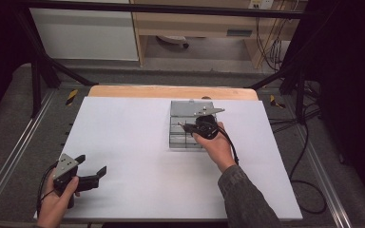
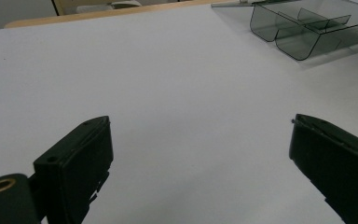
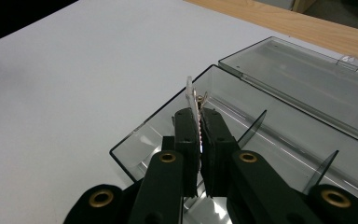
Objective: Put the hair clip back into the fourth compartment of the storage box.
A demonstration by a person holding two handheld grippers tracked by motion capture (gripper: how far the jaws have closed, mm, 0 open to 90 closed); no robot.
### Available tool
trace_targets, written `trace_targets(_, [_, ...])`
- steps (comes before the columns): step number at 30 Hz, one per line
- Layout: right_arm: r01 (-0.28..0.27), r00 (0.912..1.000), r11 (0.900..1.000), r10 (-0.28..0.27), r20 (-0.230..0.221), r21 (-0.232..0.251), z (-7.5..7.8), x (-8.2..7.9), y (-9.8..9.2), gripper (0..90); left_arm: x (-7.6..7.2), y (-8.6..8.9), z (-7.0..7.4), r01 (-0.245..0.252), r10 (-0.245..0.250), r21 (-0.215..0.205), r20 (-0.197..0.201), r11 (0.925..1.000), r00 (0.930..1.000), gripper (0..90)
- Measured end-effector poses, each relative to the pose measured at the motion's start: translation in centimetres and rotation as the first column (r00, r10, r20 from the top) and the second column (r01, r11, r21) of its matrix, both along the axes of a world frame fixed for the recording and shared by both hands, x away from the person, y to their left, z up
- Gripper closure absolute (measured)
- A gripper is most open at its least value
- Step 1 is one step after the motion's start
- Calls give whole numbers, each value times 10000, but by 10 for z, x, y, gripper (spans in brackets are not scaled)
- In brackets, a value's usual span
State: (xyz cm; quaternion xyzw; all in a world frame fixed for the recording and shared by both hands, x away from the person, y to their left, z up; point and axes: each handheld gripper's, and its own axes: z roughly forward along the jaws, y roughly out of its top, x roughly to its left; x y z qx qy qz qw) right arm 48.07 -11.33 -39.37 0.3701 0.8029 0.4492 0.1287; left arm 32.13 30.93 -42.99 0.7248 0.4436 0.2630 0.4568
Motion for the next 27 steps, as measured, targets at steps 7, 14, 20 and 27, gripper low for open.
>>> trace_targets(7, [-121, 9999, 9999, 121, -47, -30, -1, -1, 4, 861, 0, 0, 0, -44, 44, 92, 21, 9999, 10000, 60])
trace_targets(14, [-306, 9994, 9993, 302, -179, -201, -3, -2, 10, 862, 0, -1, 0, -24, 23, 192, 75, 9998, 10000, 60])
trace_targets(20, [-289, 9993, 9994, 284, -242, -210, -3, -4, 10, 862, 0, -1, -1, -91, 90, 241, 78, 9997, 9999, 60])
trace_targets(27, [-293, 9991, 9991, 283, -312, -309, -5, -4, 12, 862, 0, -2, -1, -66, 64, 213, 72, 9998, 10000, 60])
